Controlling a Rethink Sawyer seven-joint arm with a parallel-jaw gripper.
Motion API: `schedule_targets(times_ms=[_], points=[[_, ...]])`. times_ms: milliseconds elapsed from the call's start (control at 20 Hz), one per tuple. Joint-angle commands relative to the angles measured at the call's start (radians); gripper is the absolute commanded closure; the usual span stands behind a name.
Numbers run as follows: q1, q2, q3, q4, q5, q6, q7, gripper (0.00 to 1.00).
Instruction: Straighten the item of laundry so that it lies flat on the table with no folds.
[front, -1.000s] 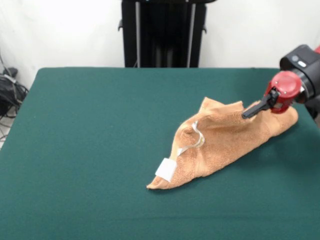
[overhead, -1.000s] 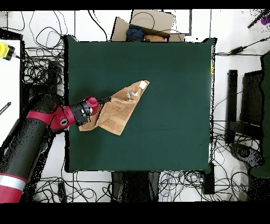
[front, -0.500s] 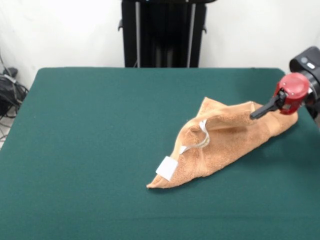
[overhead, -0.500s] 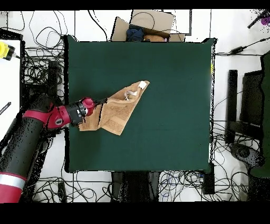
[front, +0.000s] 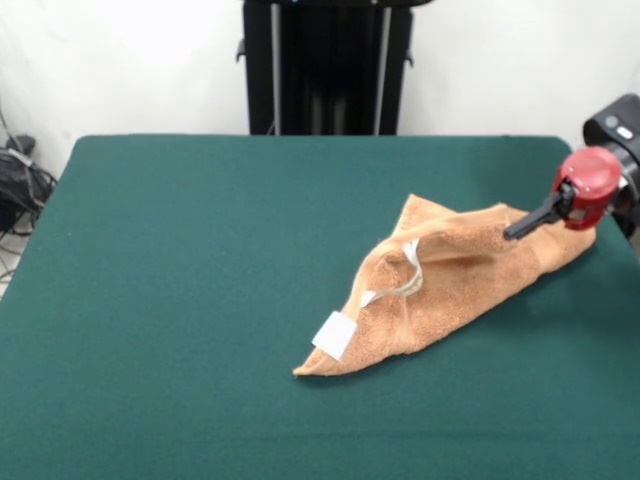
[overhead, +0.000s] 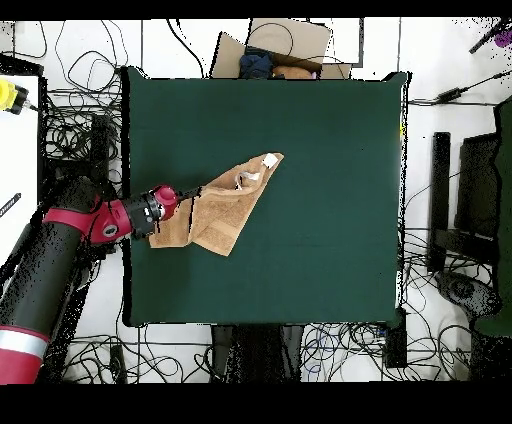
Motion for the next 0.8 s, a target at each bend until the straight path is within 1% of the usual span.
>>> schedule_targets(times_ms=[50, 300, 400, 800], points=[[-0.019, 0.010, 0.164, 0.046, 0.096, -0.018, 0.255, 1.00], [-0.045, -0.001, 0.165, 0.043, 0.108, -0.028, 0.235, 1.00], [-0.063, -0.001, 0.155, 0.024, 0.109, -0.022, 0.225, 1.00], [-0.089, -0.031, 0.142, 0.039, 0.115, -0.041, 0.217, 1.00]])
